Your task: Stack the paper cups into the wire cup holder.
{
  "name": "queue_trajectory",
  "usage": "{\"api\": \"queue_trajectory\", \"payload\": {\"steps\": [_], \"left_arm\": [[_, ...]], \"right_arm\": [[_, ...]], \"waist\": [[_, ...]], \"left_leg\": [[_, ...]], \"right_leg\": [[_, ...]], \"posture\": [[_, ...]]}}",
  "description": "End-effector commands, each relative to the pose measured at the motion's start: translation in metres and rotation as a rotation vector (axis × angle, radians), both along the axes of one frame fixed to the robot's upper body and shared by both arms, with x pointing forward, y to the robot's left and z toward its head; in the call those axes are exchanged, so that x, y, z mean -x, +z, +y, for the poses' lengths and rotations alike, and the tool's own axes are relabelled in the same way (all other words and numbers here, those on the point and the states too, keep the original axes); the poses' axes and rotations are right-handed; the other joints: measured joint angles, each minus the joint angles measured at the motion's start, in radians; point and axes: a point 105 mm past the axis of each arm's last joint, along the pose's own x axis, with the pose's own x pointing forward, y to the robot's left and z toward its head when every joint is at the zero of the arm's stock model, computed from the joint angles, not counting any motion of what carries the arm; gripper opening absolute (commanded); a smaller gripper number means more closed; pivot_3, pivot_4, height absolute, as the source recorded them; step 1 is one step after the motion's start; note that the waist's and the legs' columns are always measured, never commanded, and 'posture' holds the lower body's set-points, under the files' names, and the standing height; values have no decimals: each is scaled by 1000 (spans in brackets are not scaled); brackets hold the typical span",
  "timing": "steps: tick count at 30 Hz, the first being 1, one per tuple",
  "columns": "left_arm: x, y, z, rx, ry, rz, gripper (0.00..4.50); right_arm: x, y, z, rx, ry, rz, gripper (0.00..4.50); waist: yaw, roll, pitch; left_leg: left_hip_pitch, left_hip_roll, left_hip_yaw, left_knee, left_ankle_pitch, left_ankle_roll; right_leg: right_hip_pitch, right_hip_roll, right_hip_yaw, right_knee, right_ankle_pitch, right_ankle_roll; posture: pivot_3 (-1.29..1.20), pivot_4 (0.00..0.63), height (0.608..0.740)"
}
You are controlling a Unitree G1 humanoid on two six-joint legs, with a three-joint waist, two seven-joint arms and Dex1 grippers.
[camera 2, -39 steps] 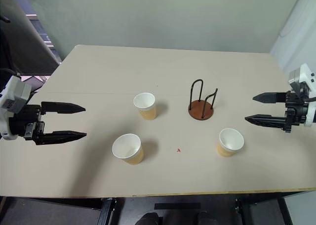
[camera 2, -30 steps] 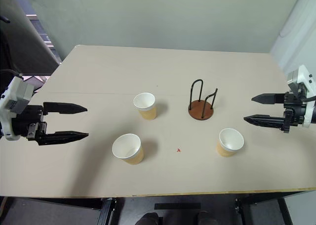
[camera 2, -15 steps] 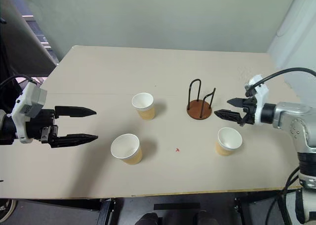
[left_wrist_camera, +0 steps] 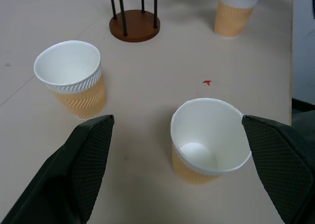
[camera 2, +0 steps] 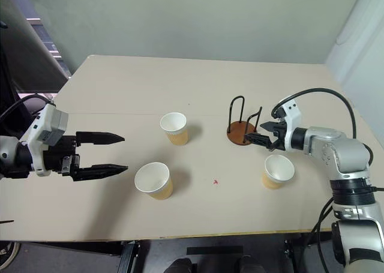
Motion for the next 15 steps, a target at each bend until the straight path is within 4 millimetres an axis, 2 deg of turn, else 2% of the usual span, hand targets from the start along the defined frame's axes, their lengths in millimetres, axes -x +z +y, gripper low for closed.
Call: {"api": "queue_trajectory", "payload": {"steps": [1,10,13,15], "left_arm": [[6,18,-7,4,-38,-62,4459],[8,20,-12,11,-41,-64,4459],[8,20,-11,8,-29,-68,4500],[9,20,-11,8,-24,-68,4500]], "right_arm": [[-10,13,4,2,-7,-65,4500],[-28,6,21,-17,3,-85,4500],[-32,8,26,-23,7,-97,3850],[-33,9,27,-26,9,-103,3151]], "waist": [[0,0,0],[0,1,0],[1,1,0],[2,1,0]], "left_leg": [[0,0,0,0,0,0],[0,0,0,0,0,-1],[-1,0,0,-1,0,-1],[-1,0,0,-1,0,-1]], "right_leg": [[0,0,0,0,0,0],[0,0,0,0,0,0],[-1,0,-1,0,0,0],[-1,0,-1,0,0,0]], "posture": [[0,150,740],[0,150,740],[0,150,740],[0,150,740]]}}
